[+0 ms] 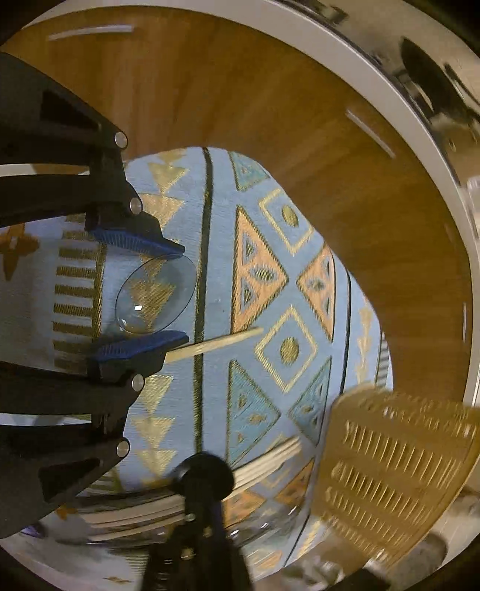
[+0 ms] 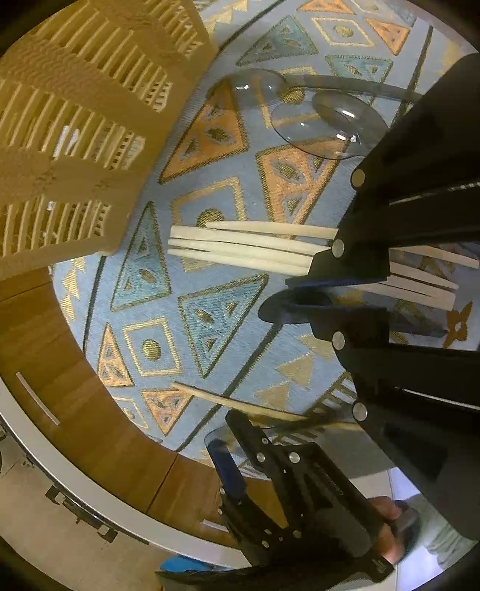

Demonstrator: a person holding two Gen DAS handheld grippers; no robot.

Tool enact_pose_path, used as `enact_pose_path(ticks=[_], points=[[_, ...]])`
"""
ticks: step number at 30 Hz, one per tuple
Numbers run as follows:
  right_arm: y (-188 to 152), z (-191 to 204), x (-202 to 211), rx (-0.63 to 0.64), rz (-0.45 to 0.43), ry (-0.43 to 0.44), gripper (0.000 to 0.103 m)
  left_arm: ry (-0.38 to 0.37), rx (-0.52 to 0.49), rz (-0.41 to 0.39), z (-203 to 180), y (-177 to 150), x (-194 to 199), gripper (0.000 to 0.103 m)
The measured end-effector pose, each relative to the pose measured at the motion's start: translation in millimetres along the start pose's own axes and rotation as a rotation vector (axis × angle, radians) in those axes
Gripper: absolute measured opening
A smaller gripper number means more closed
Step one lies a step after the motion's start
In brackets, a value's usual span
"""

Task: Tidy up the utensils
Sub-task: 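Close the left gripper on the clear spoon handle and lift it, then close the right gripper on the black spoon handle while the left holds its spoon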

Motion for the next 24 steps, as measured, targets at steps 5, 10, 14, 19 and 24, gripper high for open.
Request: enact_pose_path(ticks=[5, 10, 14, 19, 24], points=[[3, 15, 1, 0.032, -0.021, 0.04, 0.01, -0.17, -0.139, 0.006, 1, 9, -2, 0.03], [3, 15, 1, 0.054, -0.024, 0.012, 0.01, -0.226, -0.145, 0.014, 1, 14, -1, 0.031], [2, 11, 9, 0.04, -0.027, 0.024, 0.028, -0.25, -0.071, 0.008, 14, 10, -1, 0.045], [0, 14, 26, 0.055, -0.07, 0.04, 0.057, -0.239, -0.026, 0.043, 13, -5, 5, 0.045], [-1, 20, 20, 0.118, -0.026, -0.037, 0.056, -0.117, -0.081, 0.061, 4, -16, -2, 0.045]])
Point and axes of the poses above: each gripper's, at about its wrist camera, not at the fingertips, and x roughly against the way its jaws point, z to its left, y to its top, the point moved 10 cm from there along -x, roughly the way its jaws point, and after that the axes turned 8 degrees about x, right-handed, at the moved point
